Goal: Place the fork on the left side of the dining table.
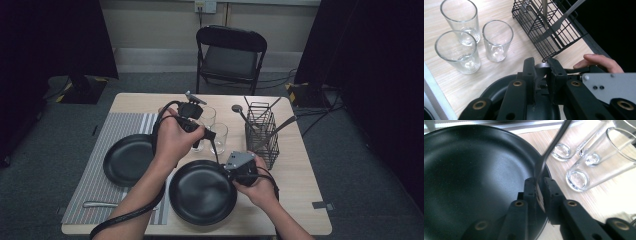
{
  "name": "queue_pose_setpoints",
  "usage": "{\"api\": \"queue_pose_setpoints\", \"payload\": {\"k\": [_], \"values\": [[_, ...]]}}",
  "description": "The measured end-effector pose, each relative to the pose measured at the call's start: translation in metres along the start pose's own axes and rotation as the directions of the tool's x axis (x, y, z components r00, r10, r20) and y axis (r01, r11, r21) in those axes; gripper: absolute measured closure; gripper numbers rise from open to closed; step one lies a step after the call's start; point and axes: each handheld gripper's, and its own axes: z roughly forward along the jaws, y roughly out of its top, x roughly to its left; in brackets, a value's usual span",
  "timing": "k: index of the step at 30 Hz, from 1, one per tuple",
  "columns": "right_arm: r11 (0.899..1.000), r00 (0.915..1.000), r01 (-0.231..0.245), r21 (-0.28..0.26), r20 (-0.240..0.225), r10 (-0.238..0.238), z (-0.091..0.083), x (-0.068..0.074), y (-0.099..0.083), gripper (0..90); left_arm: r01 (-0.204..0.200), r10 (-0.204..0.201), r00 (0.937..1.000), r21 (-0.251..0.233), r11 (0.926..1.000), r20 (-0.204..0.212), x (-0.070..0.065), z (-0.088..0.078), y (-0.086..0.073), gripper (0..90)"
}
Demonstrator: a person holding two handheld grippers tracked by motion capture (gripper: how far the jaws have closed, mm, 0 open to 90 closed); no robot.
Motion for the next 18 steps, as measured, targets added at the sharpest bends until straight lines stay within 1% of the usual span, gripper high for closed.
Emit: {"api": "queue_pose_setpoints", "payload": {"k": [1, 2, 3, 4, 5, 7, 8, 9, 11, 14, 15, 18], "values": [[1.000, 1.0000, -0.004, -0.005, -0.005, 0.004, 0.000, -0.001, -0.001, 76.6, -0.002, 0.002, 1.0000, 0.001, 1.0000, 0.001, 0.000, -0.001, 0.000, 77.8], [1.000, 1.0000, -0.008, -0.012, -0.003, 0.008, 0.000, -0.001, -0.002, 72.6, -0.001, 0.001, 1.0000, -0.004, 1.0000, -0.001, 0.000, -0.001, 0.000, 77.8], [1.000, 0.9997, -0.024, -0.013, -0.004, 0.024, -0.001, -0.001, -0.003, 68.3, -0.009, 0.009, 1.0000, -0.004, 1.0000, -0.002, 0.001, -0.002, 0.000, 77.8], [0.999, 0.9996, -0.026, -0.024, -0.010, 0.026, -0.001, -0.003, -0.004, 68.2, -0.010, 0.010, 0.9999, -0.007, 0.9999, -0.007, 0.001, -0.003, 0.000, 77.8], [0.999, 0.9993, -0.035, -0.026, -0.017, 0.035, -0.002, -0.003, -0.005, 66.9, -0.011, 0.011, 0.9999, -0.011, 0.9999, -0.003, 0.001, -0.004, 0.000, 77.8], [0.998, 0.9988, -0.042, -0.046, -0.026, 0.041, -0.004, -0.003, -0.006, 62.2, -0.016, 0.016, 0.9998, -0.010, 0.9998, -0.008, 0.001, -0.005, 0.000, 77.8], [0.997, 0.9979, -0.057, -0.049, -0.033, 0.055, -0.005, -0.003, -0.007, 59.7, -0.019, 0.019, 0.9998, -0.008, 0.9998, -0.009, 0.001, -0.005, 0.000, 77.8], [0.996, 0.9966, -0.075, -0.046, -0.039, 0.073, -0.006, -0.003, -0.008, 58.0, -0.026, 0.026, 0.9996, -0.004, 0.9996, -0.007, 0.002, -0.006, -0.001, 77.8], [0.996, 0.9965, -0.077, -0.050, -0.037, 0.075, -0.008, -0.004, -0.010, 56.4, -0.030, 0.030, 0.9995, -0.008, 0.9995, -0.011, 0.003, -0.007, -0.001, 77.8], [0.995, 0.9956, -0.089, -0.041, -0.033, 0.087, -0.011, -0.006, -0.014, 49.1, -0.034, 0.033, 0.9992, -0.009, 0.9994, -0.024, 0.007, -0.009, -0.002, 77.8], [0.995, 0.9951, -0.095, -0.037, -0.031, 0.093, -0.012, -0.006, -0.016, 47.5, -0.038, 0.038, 0.9991, -0.010, 0.9992, -0.020, 0.009, -0.010, -0.002, 77.8], [0.993, 0.9935, -0.111, -0.034, -0.030, 0.110, -0.015, -0.007, -0.021, 43.5, -0.045, 0.045, 0.9986, -0.016, 0.9988, -0.027, 0.013, -0.013, -0.004, 77.8]]}}
